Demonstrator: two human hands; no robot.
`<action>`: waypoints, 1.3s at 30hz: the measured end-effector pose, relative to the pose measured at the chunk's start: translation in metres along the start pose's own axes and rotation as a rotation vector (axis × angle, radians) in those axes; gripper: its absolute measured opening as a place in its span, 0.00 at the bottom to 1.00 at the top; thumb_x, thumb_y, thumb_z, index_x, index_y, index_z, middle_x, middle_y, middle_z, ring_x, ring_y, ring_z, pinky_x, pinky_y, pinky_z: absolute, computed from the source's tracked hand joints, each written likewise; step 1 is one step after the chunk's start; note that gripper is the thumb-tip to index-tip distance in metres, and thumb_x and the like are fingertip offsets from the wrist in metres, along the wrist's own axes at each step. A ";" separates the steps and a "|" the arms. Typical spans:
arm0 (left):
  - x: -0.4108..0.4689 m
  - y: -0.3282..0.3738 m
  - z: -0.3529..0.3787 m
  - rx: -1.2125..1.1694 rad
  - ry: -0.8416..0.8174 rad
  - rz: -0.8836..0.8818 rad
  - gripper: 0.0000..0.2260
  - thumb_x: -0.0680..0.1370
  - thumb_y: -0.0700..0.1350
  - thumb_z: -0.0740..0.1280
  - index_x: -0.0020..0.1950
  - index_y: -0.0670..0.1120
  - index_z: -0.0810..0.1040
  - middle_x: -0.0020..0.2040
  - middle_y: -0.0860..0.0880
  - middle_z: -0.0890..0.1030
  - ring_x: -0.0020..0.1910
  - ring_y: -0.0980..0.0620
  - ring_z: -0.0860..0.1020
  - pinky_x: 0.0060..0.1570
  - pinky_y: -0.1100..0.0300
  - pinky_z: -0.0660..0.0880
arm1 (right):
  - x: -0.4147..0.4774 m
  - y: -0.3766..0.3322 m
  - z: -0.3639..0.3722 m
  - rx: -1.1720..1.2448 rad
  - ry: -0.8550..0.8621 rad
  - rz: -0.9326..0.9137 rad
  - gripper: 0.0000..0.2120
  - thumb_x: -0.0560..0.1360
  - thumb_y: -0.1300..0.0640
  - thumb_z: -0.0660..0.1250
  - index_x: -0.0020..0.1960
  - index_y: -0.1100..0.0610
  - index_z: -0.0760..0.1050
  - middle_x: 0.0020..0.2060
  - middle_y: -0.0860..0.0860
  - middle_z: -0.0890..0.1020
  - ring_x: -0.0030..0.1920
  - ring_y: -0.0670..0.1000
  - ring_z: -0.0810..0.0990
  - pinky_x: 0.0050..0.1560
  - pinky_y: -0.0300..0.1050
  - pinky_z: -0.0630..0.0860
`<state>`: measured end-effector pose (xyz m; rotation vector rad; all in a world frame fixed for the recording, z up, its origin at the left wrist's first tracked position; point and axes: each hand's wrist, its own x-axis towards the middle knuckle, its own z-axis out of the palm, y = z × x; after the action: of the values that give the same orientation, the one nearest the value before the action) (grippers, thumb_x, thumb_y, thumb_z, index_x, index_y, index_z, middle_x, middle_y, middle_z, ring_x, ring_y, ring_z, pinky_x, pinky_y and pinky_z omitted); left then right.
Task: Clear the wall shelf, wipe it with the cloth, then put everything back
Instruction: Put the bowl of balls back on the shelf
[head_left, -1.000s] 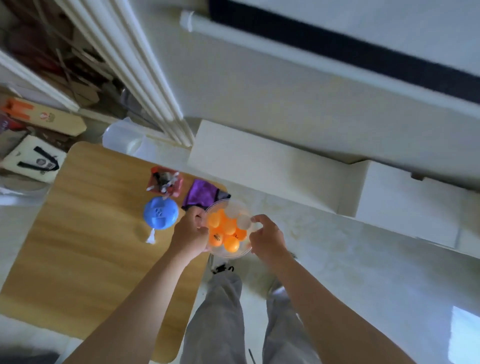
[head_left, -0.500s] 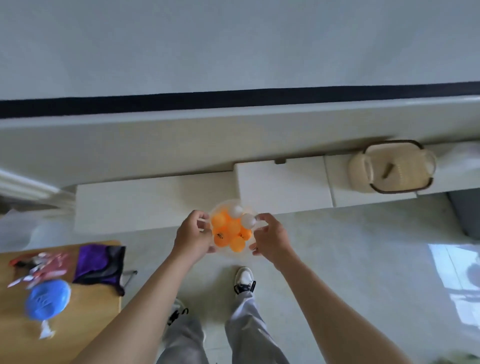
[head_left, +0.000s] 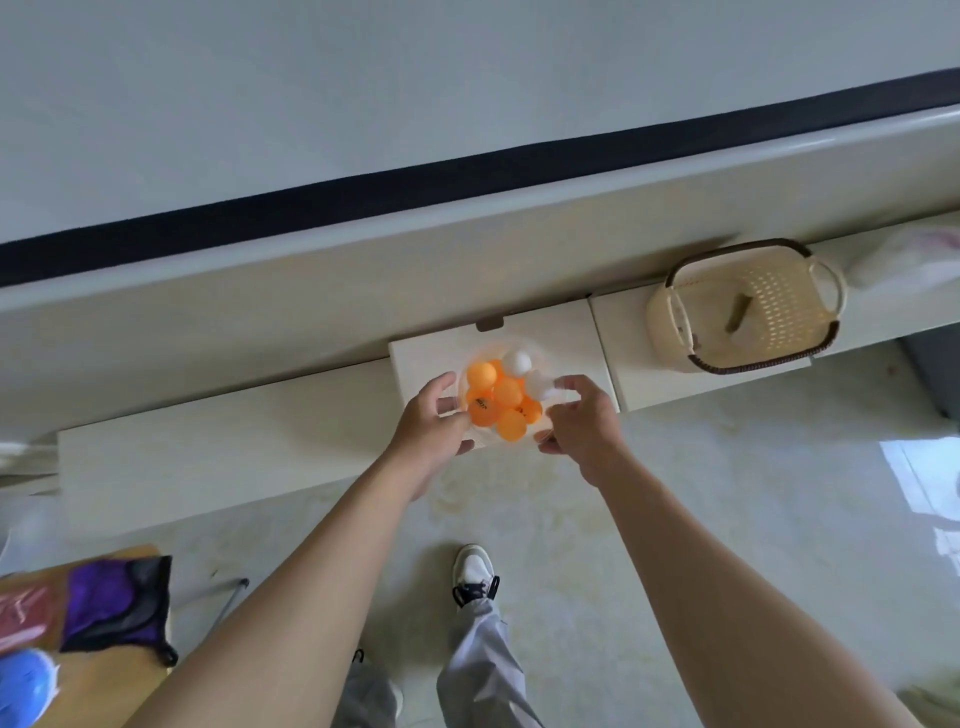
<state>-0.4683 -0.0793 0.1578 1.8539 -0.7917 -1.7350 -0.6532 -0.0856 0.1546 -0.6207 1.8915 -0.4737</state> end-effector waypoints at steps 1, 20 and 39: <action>0.007 0.001 0.004 0.011 -0.016 -0.014 0.29 0.78 0.37 0.66 0.76 0.55 0.66 0.60 0.50 0.76 0.58 0.50 0.80 0.52 0.52 0.82 | 0.008 0.000 0.000 0.010 0.005 0.008 0.19 0.77 0.70 0.57 0.59 0.49 0.75 0.42 0.57 0.80 0.37 0.58 0.85 0.38 0.53 0.85; 0.067 -0.002 0.026 0.037 -0.102 -0.131 0.30 0.77 0.35 0.63 0.67 0.68 0.65 0.56 0.60 0.78 0.63 0.51 0.76 0.56 0.49 0.81 | 0.079 0.000 0.008 -0.012 -0.025 0.032 0.24 0.80 0.68 0.53 0.71 0.53 0.69 0.45 0.46 0.78 0.42 0.55 0.82 0.52 0.54 0.83; 0.009 -0.007 -0.096 0.052 0.075 -0.015 0.26 0.75 0.39 0.65 0.73 0.54 0.69 0.55 0.51 0.79 0.51 0.49 0.82 0.54 0.46 0.82 | -0.011 -0.020 0.064 -0.236 0.259 -0.382 0.13 0.76 0.59 0.62 0.59 0.53 0.75 0.47 0.51 0.82 0.50 0.56 0.79 0.52 0.50 0.76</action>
<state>-0.3722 -0.0845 0.1549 1.9514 -0.8029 -1.6582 -0.5864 -0.0973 0.1504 -1.1344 2.0974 -0.6021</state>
